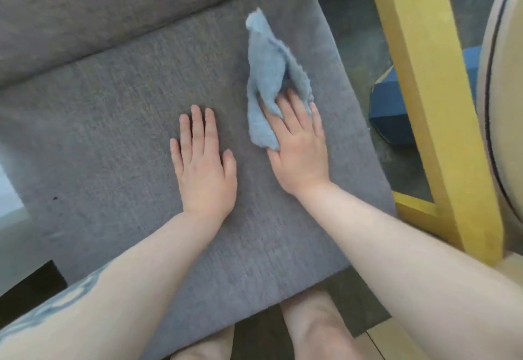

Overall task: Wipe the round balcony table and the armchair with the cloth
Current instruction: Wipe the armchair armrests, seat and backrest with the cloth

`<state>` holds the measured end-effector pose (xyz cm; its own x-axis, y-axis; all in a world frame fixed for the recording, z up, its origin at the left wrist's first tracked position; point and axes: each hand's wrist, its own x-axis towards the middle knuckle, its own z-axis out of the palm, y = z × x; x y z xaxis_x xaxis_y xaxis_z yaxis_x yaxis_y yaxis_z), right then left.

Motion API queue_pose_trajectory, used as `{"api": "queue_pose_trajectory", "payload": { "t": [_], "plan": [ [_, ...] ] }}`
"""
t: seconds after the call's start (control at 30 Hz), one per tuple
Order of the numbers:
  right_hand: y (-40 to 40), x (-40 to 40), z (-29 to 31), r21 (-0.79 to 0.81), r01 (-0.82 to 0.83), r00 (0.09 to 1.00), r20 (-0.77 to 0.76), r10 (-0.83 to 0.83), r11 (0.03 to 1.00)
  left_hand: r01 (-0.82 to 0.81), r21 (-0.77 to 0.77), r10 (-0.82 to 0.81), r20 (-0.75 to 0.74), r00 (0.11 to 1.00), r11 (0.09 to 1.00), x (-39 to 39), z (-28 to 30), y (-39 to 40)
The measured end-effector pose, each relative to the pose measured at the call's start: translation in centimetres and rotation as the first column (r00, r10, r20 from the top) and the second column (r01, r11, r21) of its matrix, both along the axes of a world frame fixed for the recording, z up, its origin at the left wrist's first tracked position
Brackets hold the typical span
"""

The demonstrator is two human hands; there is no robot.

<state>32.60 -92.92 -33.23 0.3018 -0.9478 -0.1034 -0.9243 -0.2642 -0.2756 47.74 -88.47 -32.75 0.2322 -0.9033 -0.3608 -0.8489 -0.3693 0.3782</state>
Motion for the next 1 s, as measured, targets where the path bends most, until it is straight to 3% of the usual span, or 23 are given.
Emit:
{"api": "queue_pose_trajectory", "payload": {
  "t": [0.03, 0.07, 0.1, 0.17, 0.2, 0.23, 0.3, 0.37, 0.4, 0.43, 0.47, 0.5, 0.53, 0.57, 0.6, 0.63, 0.7, 0.77, 0.8, 0.87, 0.93, 0.97, 1.0],
  "plan": [
    [1.6, -2.4, 0.2, 0.022, 0.039, 0.999, -0.039, -0.038, 0.999, 0.013, 0.008, -0.013, -0.006, 1.000, 1.000, 0.2, 0.1, 0.0],
    [2.1, -4.2, 0.4, 0.042, 0.187, 0.981, -0.065, -0.184, 0.981, 0.029, 0.012, -0.029, -0.008, 1.000, 1.000, 0.4, 0.1, 0.0],
    [1.4, -5.1, 0.5, 0.053, 0.426, 0.903, -0.092, -0.420, 0.903, 0.046, 0.010, -0.046, -0.005, 0.999, 0.999, 0.6, 0.2, 0.1],
    [-1.7, -3.8, 0.0, 0.034, 0.814, 0.579, -0.122, -0.806, 0.580, 0.075, 0.004, -0.075, 0.001, 0.997, 0.997, 0.9, 0.1, 0.4],
    [-2.7, -1.9, 0.3, 0.038, 0.848, 0.528, -0.147, -0.836, 0.529, 0.079, 0.006, -0.079, 0.004, 0.997, 0.997, 0.8, 0.1, 0.5],
    [-2.6, 0.1, 0.5, 0.011, 0.784, 0.616, -0.135, -0.776, 0.621, 0.077, 0.010, -0.077, 0.003, 0.997, 0.997, 0.7, 0.1, 0.7],
    [1.4, 2.3, 0.5, 0.024, 0.366, 0.930, -0.053, -0.364, 0.930, 0.066, 0.014, -0.066, -0.012, 0.998, 0.998, 0.4, 0.3, 0.8],
    [7.7, 0.2, 1.4, 0.111, -0.022, 0.999, 0.029, 0.019, 0.994, 0.080, 0.027, -0.079, -0.031, 0.996, 0.996, 0.3, 0.6, 1.1],
    [9.8, -2.4, 1.8, 0.129, -0.079, 0.997, 0.002, 0.079, 0.989, 0.106, 0.035, -0.104, -0.036, 0.994, 0.994, 0.4, 0.8, 1.3],
    [10.7, -5.2, 1.7, 0.123, -0.006, 0.998, -0.057, 0.013, 0.992, 0.134, 0.043, -0.133, -0.036, 0.990, 0.990, 0.6, 0.9, 1.5],
    [10.5, -7.3, 1.5, 0.114, 0.196, 0.978, -0.101, -0.185, 0.974, 0.158, 0.045, -0.157, -0.034, 0.987, 0.986, 0.8, 0.9, 1.9],
    [9.2, -8.4, 1.5, 0.098, 0.475, 0.877, -0.124, -0.463, 0.874, 0.176, 0.040, -0.175, -0.029, 0.984, 0.984, 1.1, 0.8, 2.2],
    [7.7, -8.3, 0.9, 0.035, 0.725, 0.686, -0.133, -0.716, 0.688, 0.191, 0.035, -0.191, -0.025, 0.981, 0.981, 1.3, 0.7, 2.5],
    [6.1, -6.6, 0.8, 0.004, 0.872, 0.486, -0.136, -0.863, 0.490, 0.199, 0.032, -0.198, -0.024, 0.980, 0.979, 1.3, 0.6, 2.8],
    [5.3, -4.2, 0.9, -0.030, 0.903, 0.418, -0.160, -0.894, 0.428, 0.197, 0.031, -0.196, -0.023, 0.980, 0.980, 1.2, 0.5, 3.1],
    [5.8, -2.2, 1.1, -0.045, 0.838, 0.529, -0.180, -0.829, 0.544, 0.190, 0.032, -0.190, -0.023, 0.982, 0.981, 1.1, 0.4, 3.3],
    [10.1, -0.6, 1.6, 0.070, 0.438, 0.895, -0.131, -0.427, 0.896, 0.187, 0.036, -0.187, -0.022, 0.982, 0.982, 0.8, 0.5, 3.7],
    [14.8, -3.7, 2.5, 0.131, 0.124, 0.990, -0.086, -0.114, 0.984, 0.210, 0.041, -0.210, -0.010, 0.978, 0.977, 0.8, 0.6, 4.2],
    [15.7, -5.8, 2.6, 0.113, 0.116, 0.988, -0.115, -0.103, 0.987, 0.226, 0.042, -0.226, -0.004, 0.974, 0.973, 1.0, 0.6, 4.5],
    [14.9, -7.5, 2.4, 0.087, 0.437, 0.892, -0.172, -0.418, 0.895, 0.258, 0.033, -0.259, 0.018, 0.966, 0.966, 1.5, 0.4, 5.0],
    [11.7, -4.3, 1.6, -0.004, 0.799, 0.591, -0.181, -0.786, 0.601, 0.278, 0.026, -0.279, 0.053, 0.959, 0.960, 2.0, 0.1, 5.8],
    [10.6, -1.2, 1.5, -0.017, 0.843, 0.528, -0.167, -0.832, 0.538, 0.273, 0.025, -0.274, 0.069, 0.959, 0.962, 2.2, 0.0, 6.2],
    [10.6, 1.7, 1.6, -0.013, 0.782, 0.611, -0.179, -0.771, 0.623, 0.252, 0.026, -0.253, 0.079, 0.964, 0.967, 2.4, -0.1, 6.8]
  ]
}}
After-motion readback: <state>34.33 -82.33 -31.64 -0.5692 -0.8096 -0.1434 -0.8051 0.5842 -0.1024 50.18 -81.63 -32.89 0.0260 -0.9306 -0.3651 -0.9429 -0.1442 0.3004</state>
